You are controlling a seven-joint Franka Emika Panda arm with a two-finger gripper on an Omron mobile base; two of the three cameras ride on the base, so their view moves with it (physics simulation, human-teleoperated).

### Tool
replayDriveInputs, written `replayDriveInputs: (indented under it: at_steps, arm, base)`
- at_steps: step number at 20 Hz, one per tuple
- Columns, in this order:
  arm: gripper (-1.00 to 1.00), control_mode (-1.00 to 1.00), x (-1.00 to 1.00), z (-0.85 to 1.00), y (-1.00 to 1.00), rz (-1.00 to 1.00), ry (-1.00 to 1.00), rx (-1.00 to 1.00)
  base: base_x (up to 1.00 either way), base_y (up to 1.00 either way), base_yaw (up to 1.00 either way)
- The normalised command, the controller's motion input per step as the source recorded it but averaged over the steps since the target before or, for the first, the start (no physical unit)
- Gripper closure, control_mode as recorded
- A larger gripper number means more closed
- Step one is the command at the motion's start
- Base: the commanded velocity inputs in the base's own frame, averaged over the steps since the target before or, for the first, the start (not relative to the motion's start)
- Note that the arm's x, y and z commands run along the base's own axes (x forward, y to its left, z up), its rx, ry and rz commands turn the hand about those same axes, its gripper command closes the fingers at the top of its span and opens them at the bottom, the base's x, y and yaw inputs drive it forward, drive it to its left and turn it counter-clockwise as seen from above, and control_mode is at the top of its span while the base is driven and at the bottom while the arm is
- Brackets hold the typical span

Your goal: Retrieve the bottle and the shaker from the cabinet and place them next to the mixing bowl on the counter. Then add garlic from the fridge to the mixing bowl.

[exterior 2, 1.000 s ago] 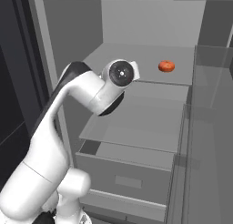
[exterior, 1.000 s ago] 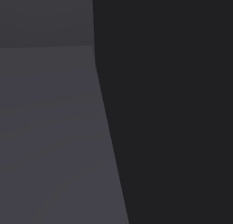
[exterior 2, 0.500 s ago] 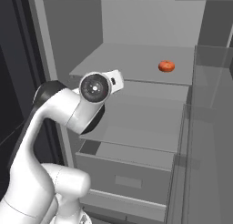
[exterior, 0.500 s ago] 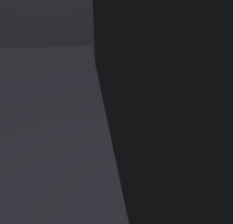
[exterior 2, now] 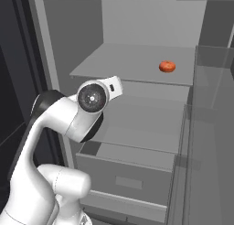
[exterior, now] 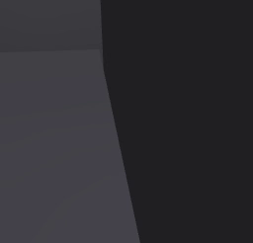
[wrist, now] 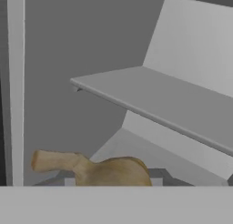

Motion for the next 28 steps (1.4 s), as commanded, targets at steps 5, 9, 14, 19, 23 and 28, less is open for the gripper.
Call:
replayDriveInputs:
  at_steps: [5, 9, 14, 19, 23, 28]
  arm:
    - [1.00, 1.00, 0.00, 0.00, 0.00, 0.00, 0.00, 0.00]
    - [1.00, 1.00, 0.00, 0.00, 0.00, 0.00, 0.00, 0.00]
    - [1.00, 1.00, 0.00, 0.00, 0.00, 0.00, 0.00, 0.00]
    - [1.00, 1.00, 0.00, 0.00, 0.00, 0.00, 0.00, 0.00]
    - [1.00, 1.00, 0.00, 0.00, 0.00, 0.00, 0.00, 0.00]
    - [1.00, 1.00, 0.00, 0.00, 0.00, 0.00, 0.00, 0.00]
  base:
    - [-0.02, -0.09, 0.00]
    - [-0.31, -0.19, 0.00]
    - [-0.44, -0.20, 0.02]
    - [-0.53, -0.27, 0.04]
    - [-0.56, -0.38, 0.03]
    - [-0.38, -0.59, 0.00]
